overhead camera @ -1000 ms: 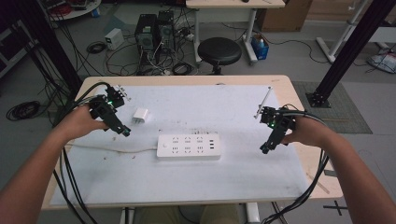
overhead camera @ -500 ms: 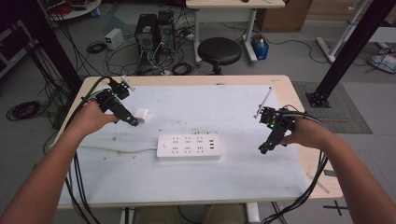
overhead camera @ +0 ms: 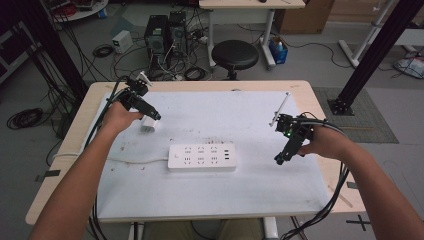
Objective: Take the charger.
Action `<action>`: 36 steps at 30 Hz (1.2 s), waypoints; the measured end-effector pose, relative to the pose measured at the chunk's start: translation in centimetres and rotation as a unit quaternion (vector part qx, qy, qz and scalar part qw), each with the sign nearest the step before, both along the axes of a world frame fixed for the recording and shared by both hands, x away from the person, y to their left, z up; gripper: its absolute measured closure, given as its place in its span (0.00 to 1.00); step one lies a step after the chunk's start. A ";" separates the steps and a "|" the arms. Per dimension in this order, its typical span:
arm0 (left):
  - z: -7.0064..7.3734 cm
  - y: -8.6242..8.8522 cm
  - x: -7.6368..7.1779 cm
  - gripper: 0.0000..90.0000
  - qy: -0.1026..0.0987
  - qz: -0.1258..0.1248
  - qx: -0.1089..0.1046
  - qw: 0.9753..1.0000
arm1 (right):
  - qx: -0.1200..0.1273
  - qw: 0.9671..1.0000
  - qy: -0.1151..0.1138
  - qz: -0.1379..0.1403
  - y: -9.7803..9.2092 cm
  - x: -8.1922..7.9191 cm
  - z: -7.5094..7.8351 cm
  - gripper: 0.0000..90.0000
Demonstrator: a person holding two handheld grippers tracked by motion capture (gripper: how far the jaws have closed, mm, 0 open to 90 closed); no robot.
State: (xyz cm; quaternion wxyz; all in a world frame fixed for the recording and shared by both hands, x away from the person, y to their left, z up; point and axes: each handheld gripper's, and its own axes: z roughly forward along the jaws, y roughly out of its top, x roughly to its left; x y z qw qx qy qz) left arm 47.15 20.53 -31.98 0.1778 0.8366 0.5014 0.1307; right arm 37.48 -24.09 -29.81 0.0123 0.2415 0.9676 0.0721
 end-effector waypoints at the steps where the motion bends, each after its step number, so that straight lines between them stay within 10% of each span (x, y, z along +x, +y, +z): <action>1: 0.0 0.0 0.0 0.05 0.000 0.000 0.000 1.000 | 0.000 1.000 0.000 0.000 0.0 0.0 0.0 0.01; 22: -7.7 0.1 4.0 0.05 0.027 0.083 -0.009 0.996 | -0.002 1.000 0.015 -0.005 -0.2 0.3 -1.1 0.01; 36: -9.1 1.0 4.9 0.11 0.029 0.108 -0.006 0.994 | -0.001 1.000 0.021 -0.002 0.0 0.8 -1.5 0.01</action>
